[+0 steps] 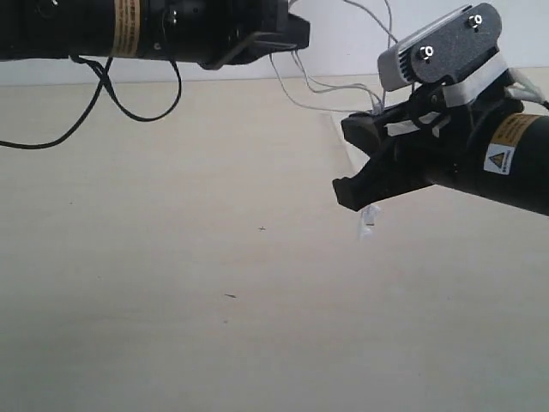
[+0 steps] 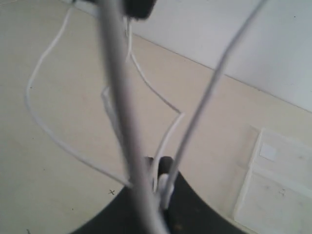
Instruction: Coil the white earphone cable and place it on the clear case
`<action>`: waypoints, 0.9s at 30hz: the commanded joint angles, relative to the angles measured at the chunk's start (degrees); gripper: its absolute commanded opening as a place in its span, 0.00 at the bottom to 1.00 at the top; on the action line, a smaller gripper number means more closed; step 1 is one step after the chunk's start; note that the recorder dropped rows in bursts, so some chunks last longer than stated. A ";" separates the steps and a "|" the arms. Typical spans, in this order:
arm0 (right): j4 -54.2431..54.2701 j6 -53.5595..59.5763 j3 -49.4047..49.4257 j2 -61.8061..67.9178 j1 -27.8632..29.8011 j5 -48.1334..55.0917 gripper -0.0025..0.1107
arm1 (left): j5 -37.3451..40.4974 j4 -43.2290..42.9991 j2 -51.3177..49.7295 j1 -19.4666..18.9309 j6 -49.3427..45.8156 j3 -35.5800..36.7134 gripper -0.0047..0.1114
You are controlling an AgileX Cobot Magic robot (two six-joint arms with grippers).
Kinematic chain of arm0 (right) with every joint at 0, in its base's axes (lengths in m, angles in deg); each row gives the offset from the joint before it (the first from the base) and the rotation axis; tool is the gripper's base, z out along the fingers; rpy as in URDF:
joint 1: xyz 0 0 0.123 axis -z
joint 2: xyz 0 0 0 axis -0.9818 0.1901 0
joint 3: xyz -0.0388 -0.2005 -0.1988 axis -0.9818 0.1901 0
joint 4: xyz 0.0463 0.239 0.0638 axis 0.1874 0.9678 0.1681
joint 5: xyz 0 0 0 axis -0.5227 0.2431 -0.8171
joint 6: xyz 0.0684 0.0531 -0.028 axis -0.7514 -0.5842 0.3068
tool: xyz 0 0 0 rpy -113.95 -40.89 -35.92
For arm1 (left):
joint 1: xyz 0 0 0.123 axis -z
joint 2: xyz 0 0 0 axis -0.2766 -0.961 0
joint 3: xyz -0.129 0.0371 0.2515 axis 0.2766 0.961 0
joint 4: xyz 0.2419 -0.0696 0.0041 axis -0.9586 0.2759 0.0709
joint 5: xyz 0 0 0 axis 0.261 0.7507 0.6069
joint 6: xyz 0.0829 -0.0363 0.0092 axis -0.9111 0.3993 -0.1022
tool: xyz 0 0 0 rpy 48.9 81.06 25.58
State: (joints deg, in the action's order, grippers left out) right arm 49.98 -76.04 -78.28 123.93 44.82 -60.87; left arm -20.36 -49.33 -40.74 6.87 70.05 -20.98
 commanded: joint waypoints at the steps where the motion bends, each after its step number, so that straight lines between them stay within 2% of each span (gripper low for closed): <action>1: -0.55 0.09 -0.33 -4.26 0.23 5.01 0.02 | -3.52 -5.87 -2.21 -0.10 3.67 -0.53 0.04; 5: -0.55 0.21 -3.36 -5.20 0.23 11.77 0.02 | -6.94 -10.42 -2.82 -0.10 5.42 -0.53 0.04; 9: -0.55 1.72 -6.70 -5.20 0.23 14.38 0.02 | -7.75 -13.14 -2.85 -0.10 6.69 -0.53 0.04; 20: -0.55 2.03 -15.74 -0.97 0.23 20.66 0.02 | -12.93 -13.14 -7.02 -0.77 7.33 -0.53 0.04; 27: -0.29 2.03 -17.39 4.11 0.23 21.57 0.02 | -13.59 -13.14 -7.72 -0.77 7.11 -0.53 0.04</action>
State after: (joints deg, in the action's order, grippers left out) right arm 49.98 -74.31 -94.90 126.78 44.82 -39.35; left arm -33.37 -62.39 -48.64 6.27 77.16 -21.04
